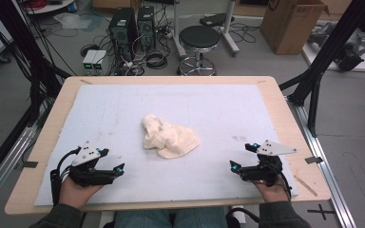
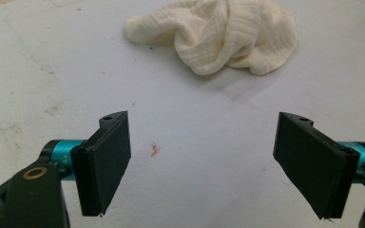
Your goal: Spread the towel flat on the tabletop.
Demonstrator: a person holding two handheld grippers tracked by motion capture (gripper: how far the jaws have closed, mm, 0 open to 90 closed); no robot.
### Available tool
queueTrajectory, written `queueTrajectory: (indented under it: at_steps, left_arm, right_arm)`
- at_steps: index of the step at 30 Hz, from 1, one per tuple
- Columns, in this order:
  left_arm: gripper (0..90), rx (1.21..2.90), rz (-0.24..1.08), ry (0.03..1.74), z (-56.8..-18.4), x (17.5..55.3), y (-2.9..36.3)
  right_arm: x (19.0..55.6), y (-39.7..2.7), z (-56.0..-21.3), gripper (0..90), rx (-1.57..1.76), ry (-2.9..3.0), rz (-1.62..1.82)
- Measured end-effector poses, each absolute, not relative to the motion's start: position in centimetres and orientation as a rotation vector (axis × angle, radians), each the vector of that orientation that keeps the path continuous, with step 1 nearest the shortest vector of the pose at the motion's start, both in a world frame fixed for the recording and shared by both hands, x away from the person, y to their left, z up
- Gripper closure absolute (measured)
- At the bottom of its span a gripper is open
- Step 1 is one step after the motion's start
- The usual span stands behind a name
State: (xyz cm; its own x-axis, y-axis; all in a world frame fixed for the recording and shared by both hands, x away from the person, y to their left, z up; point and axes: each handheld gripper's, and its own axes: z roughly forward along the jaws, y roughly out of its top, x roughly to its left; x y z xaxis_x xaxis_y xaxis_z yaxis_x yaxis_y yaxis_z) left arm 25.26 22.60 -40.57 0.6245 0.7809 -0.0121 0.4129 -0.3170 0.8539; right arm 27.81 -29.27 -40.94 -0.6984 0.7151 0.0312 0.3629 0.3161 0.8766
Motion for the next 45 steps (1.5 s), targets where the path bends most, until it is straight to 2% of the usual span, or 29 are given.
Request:
queueTrajectory:
  at_steps: [14,45]
  left_arm:
    - [20.5,1.926,0.52,0.958,-40.6,25.4,22.8]
    - [20.4,1.906,0.53,0.962,-40.5,25.5,23.2]
  right_arm:
    - [28.9,-28.6,-40.2,10.9,0.963,2.261,1.389]
    - [35.7,-20.3,-36.9,11.0,0.835,2.463,1.372]
